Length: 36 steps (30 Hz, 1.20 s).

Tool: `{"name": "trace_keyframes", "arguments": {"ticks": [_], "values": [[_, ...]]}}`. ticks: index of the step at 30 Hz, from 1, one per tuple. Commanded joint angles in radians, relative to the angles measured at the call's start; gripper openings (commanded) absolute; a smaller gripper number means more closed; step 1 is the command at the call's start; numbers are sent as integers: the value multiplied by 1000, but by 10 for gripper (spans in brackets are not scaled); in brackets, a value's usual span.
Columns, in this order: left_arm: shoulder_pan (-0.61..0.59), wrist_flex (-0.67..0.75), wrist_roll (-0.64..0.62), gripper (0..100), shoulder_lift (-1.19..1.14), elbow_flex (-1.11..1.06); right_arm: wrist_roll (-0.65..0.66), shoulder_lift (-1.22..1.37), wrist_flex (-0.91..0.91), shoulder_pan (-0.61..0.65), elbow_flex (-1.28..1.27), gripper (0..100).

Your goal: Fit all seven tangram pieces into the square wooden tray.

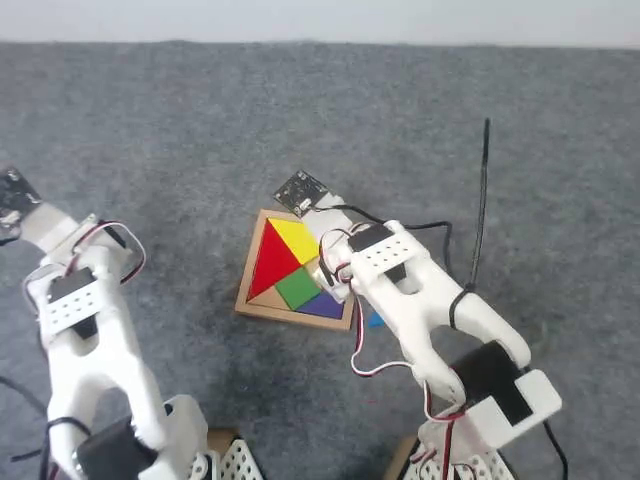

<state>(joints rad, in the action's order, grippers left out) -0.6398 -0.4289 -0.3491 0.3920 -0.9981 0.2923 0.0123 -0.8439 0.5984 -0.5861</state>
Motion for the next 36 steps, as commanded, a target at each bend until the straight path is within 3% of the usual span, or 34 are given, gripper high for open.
{"name": "trace_keyframes", "arguments": {"ticks": [1,6,11,14,18,20,29,36], "values": [[6,5,-3,13,44,41,0,-176,-87,7,35,8],[5,5,-3,13,44,41,9,-378,-206,-47,29,8],[5,5,-3,13,44,41,173,-467,-380,-139,-21,10],[8,5,-3,13,44,41,275,-487,-341,-143,-170,35],[9,5,-3,13,44,41,427,-512,-254,-143,-347,167],[9,5,-3,13,44,41,433,-516,-232,-143,-387,199],[11,3,-3,13,44,41,387,-433,-114,-48,-399,200],[11,3,-3,13,44,41,611,-343,-58,-117,-396,184]]}}
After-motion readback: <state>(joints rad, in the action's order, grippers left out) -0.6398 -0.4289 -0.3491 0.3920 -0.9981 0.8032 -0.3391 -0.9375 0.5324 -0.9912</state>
